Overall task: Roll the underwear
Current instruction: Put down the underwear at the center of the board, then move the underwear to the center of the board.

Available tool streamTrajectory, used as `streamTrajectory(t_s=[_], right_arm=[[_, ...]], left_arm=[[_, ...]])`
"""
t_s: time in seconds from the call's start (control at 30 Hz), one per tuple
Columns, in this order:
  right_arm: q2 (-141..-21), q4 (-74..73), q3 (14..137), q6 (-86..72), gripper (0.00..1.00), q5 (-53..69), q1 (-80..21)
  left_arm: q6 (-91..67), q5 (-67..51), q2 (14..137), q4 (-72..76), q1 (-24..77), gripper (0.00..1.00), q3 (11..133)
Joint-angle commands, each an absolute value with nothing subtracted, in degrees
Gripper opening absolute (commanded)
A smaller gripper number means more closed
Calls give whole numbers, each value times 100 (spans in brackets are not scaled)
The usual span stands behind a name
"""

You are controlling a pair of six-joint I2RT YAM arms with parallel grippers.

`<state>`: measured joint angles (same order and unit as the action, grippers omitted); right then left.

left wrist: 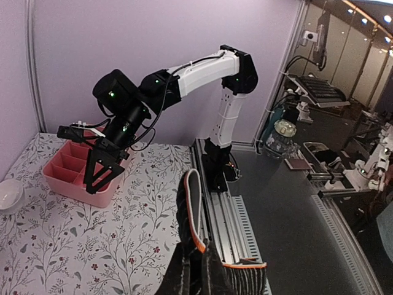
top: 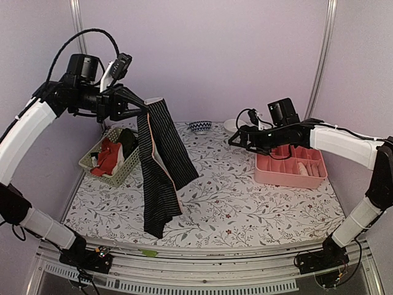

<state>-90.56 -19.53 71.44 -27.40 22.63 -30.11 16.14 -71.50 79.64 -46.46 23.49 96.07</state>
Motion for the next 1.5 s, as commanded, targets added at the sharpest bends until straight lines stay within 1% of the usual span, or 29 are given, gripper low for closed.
streamTrajectory(t_s=[0.0,0.03,0.07,0.13,0.17,0.2,0.23,0.27,0.33,0.47,0.57,0.67,0.77,0.8,0.9,1.0,1.13,1.23,1.37,1.47], right_arm=[[-8654,-2123,6816,-2710,99,2193,-3017],[-8632,-2119,6731,-2722,99,2170,-3015],[-8616,-2118,6678,-2744,99,2163,-3015],[-8633,-2116,6615,-2783,99,2177,-3015],[-8660,-2130,6610,-2807,99,2187,-3023],[-8687,-2121,6595,-2836,99,2192,-3029],[-8708,-2107,6577,-2858,99,2199,-3037],[-8731,-2088,6569,-2879,99,2193,-3057],[-8809,-2030,6563,-2908,100,2201,-3103],[-9186,-1819,6653,-3023,94,2357,-3281],[-9695,-1805,6984,-3071,90,2509,-3513],[-10375,-1744,7492,-3177,82,2811,-3800],[-11188,-1829,8225,-3201,73,3118,-4148],[-11467,-1901,8542,-3165,71,3157,-4275],[-12190,-2003,9479,-2909,69,3173,-4566],[-12750,-1866,9916,-2690,68,3301,-4616],[-13026,-1946,10140,-1869,67,2965,-4615],[-13124,-2066,10143,-1341,69,2710,-4615],[-13375,-2126,10297,-951,70,2504,-4617],[-13828,-2212,10671,-826,69,2588,-4616]], left_arm=[[2827,-7173,8524,-5056,2116,2,9293],[3147,-6892,8738,-5077,1983,8,9223],[3403,-6468,8988,-5071,1844,19,9221],[3537,-5691,9692,-5039,1400,46,9388],[3502,-5583,10031,-5188,1125,56,9713],[3483,-5649,10307,-5375,838,81,9892],[3469,-5790,10526,-5530,556,94,10178],[3494,-5851,10635,-5666,356,96,10294],[3676,-5755,10505,-5726,184,96,10127],[4006,-5156,9492,-5263,395,96,8544],[4076,-4574,8760,-4988,694,96,7337],[3986,-4532,8251,-4862,748,96,6446],[3810,-4519,7830,-4706,788,96,5863],[3766,-4518,7686,-4665,802,96,5712],[3736,-4550,7372,-4614,827,96,5376],[3770,-4542,7221,-4665,837,95,5263],[3703,-4509,7156,-4673,852,95,5296],[3668,-4525,7125,-4669,848,94,5375],[3624,-4595,7090,-4631,852,95,5414],[3646,-4565,7064,-4627,847,95,5427]])
